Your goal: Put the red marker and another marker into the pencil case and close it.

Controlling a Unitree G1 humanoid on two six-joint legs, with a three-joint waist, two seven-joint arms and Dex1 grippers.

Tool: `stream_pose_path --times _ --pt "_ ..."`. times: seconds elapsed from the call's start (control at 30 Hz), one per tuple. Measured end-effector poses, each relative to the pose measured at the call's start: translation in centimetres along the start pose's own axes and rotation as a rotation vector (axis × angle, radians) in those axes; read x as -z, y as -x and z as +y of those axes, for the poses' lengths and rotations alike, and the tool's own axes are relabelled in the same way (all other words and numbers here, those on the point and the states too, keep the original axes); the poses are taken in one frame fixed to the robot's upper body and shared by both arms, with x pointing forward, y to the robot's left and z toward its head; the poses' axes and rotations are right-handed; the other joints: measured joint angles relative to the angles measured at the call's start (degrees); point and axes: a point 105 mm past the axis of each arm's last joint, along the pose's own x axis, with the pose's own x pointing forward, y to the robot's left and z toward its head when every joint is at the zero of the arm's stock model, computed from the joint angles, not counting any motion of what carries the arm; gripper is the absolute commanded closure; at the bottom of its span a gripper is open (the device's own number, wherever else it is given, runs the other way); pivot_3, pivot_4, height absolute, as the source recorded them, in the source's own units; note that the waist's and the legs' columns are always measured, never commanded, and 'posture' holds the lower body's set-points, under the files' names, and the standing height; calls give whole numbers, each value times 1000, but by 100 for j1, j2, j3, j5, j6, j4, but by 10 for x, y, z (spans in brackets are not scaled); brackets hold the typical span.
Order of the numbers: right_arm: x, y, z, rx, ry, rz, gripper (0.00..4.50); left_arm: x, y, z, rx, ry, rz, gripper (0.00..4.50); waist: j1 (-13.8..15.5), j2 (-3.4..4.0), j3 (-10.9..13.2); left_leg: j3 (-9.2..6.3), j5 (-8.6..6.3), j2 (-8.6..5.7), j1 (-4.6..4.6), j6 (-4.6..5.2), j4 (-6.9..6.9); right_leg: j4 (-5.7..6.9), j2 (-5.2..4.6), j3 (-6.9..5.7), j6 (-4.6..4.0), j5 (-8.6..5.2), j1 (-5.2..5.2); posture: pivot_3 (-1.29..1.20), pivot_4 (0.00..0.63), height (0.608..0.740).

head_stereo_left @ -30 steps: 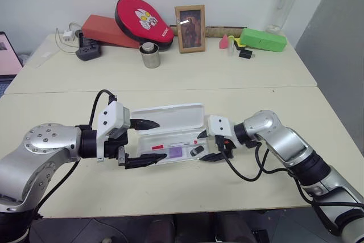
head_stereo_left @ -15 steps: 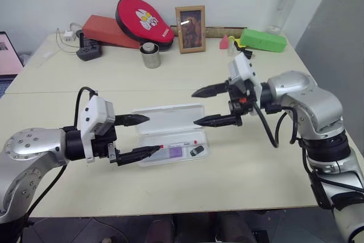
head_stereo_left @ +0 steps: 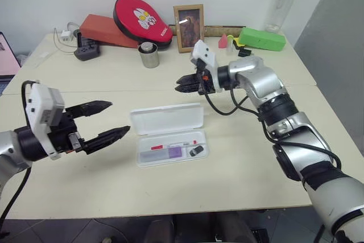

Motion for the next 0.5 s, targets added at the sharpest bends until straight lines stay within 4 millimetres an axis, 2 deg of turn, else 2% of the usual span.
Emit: stream_pose_path --times 0.13,0.27,0.5 --pt "15 -6 1 -8 22 64 4483 2 1 0 -5 6 5 0 10 1 0 -2 0 0 -4 -1 0 0 0 -1 0 0 -1 0 150 740" --pt "16 -6 4 -40 48 82 4483 2 1 0 -4 7 6 0 6 1 1 -2 0 1 -3 -1 -1 0 0 -1 0 0 -1 0 150 740" --pt "23 -9 25 -141 93 102 4483 2 1 -1 -1 7 4 0 7 1 1 -6 0 5 -3 -1 -1 -1 -2 -2 0 0 0 0 150 740"
